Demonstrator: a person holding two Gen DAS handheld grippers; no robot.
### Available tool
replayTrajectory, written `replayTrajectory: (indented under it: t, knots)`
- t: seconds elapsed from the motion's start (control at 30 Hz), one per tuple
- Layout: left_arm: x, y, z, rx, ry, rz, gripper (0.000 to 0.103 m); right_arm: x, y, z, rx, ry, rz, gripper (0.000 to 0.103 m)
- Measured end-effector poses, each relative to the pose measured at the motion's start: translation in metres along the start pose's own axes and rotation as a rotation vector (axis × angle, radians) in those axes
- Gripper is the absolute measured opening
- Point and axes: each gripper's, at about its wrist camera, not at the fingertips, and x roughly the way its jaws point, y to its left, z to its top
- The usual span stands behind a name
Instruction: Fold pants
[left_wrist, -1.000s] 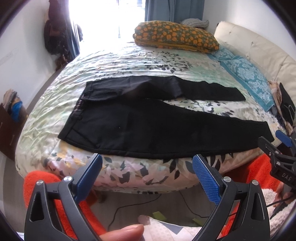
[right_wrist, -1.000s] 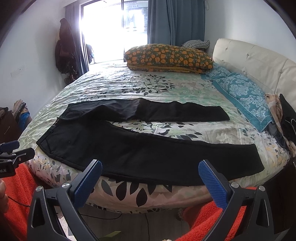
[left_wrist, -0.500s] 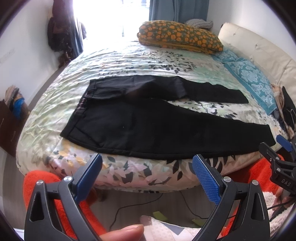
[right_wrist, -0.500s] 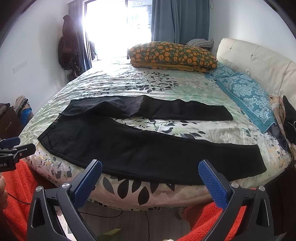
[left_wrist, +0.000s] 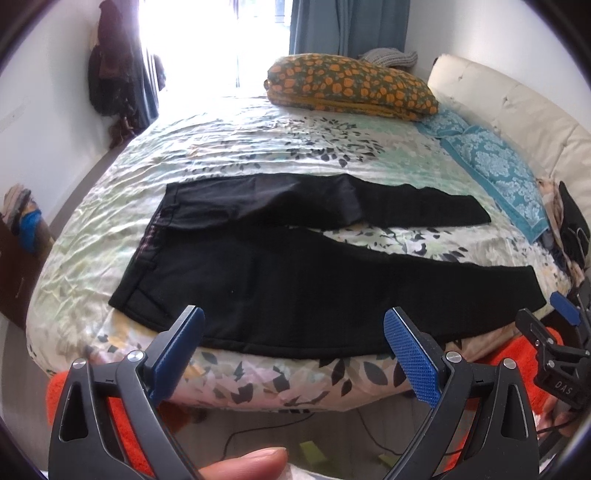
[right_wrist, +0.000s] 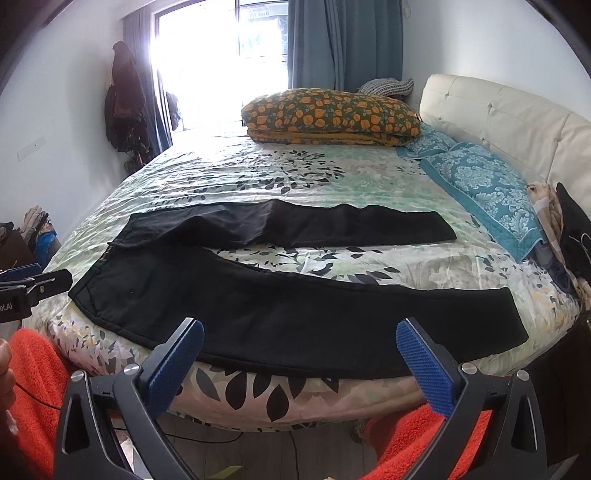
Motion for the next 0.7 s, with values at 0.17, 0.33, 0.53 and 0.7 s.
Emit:
replayTrajectory:
  t: [0.17,0.33,0.53,0.7]
  knots:
    - [0.026,0.006,0.009,0.012,0.021,0.054,0.099,0.014,-0.015,0.007,0.027,0.015,0.006,0.103]
    - [0.050,0.019,0.005,-0.004,0.073,0.085,0.099,0.049,-0.078,0.027,0.179,0.058,0.011,0.103]
    - [0.076,0.014,0.020,0.006,0.096,0.110,0.099,0.125,-0.177,0.085,0.238,0.112,0.032,0.103]
    - [0.099,-0.006,0.038,0.016,0.107,0.116,0.099,0.229,-0.271,0.147,0.273,0.201,0.067,0.103]
